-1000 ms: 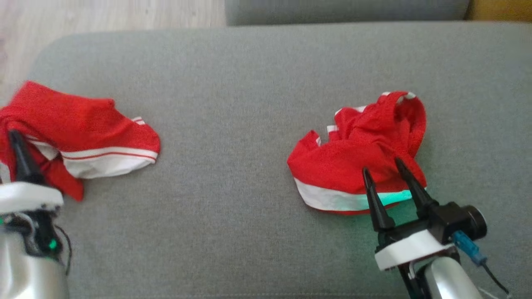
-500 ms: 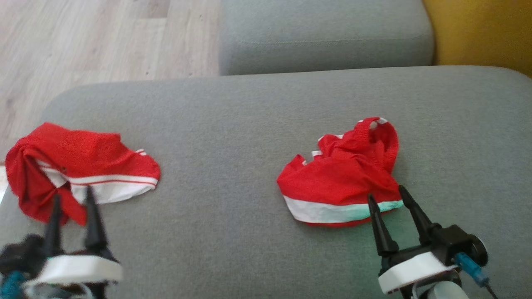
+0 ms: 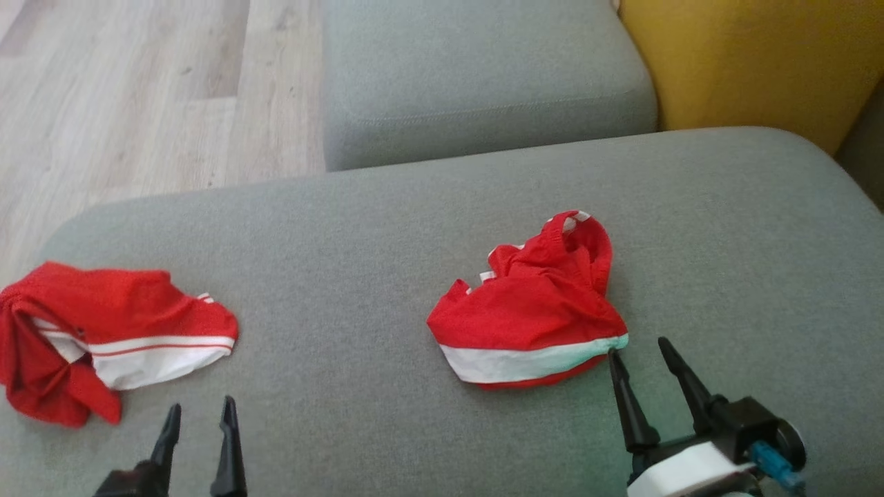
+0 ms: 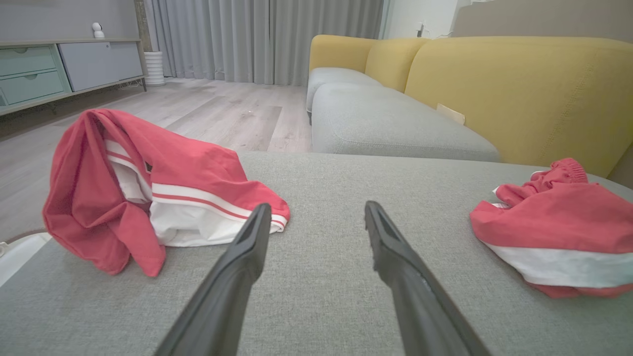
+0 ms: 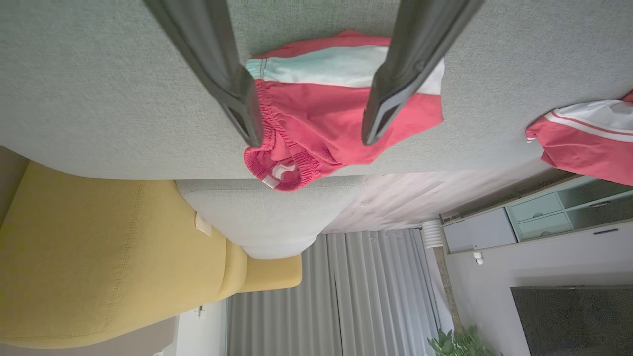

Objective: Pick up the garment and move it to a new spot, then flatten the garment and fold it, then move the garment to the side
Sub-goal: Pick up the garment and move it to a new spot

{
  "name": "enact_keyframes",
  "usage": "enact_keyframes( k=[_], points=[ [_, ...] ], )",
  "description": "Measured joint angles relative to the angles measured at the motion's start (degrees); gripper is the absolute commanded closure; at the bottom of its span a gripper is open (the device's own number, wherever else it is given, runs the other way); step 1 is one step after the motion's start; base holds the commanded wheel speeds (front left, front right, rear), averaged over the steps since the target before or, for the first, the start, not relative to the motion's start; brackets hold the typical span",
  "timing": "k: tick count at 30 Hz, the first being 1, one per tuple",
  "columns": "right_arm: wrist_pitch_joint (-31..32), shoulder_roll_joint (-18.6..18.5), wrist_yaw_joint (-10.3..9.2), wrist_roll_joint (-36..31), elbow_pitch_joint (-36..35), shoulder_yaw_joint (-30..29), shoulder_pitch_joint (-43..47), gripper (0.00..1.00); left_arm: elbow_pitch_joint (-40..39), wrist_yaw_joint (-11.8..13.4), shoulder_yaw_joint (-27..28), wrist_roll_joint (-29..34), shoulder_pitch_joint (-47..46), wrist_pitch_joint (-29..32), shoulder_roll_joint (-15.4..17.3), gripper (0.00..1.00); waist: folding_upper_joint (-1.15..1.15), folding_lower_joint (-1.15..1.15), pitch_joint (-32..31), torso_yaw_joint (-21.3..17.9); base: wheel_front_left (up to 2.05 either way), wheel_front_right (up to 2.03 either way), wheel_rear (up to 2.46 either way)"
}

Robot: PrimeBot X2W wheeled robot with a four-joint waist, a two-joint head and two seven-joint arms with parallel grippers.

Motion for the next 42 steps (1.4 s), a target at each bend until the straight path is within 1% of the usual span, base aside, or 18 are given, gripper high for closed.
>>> enact_keyframes(
  k=[7,14,26,35,42],
  points=[
    [0.00,0.01,0.00,-0.48,-0.43,0.47,0.62,0.00,-0.08,1.08,-2.99,2.64,1.23,0.00,0.08,0.00,0.00,0.00,-1.38,-0.56,0.00,0.00,0.00],
    [0.00,0.01,0.00,-0.48,-0.37,0.82,1.86,0.00,-0.08,1.04,-3.85,4.64,1.39,0.00,0.09,0.00,0.00,0.00,-1.63,-0.85,0.00,0.00,0.00],
    [0.00,0.01,0.00,-0.47,-0.35,0.63,1.95,0.00,0.60,1.07,-4.97,5.57,1.38,0.00,0.12,0.00,0.00,0.00,-1.36,-0.15,0.00,0.00,0.00],
    [0.00,0.01,0.00,-0.47,-0.32,0.25,1.94,0.00,0.66,1.80,-5.88,5.60,1.37,0.00,0.14,0.00,0.00,0.00,-1.21,-0.10,0.00,0.00,0.00],
    [-0.01,0.01,0.00,-0.47,-0.33,0.18,1.94,0.00,0.92,1.81,-6.78,5.65,1.32,0.00,0.16,0.00,0.00,0.00,-0.96,-0.07,0.00,0.00,0.00]
  ],
)
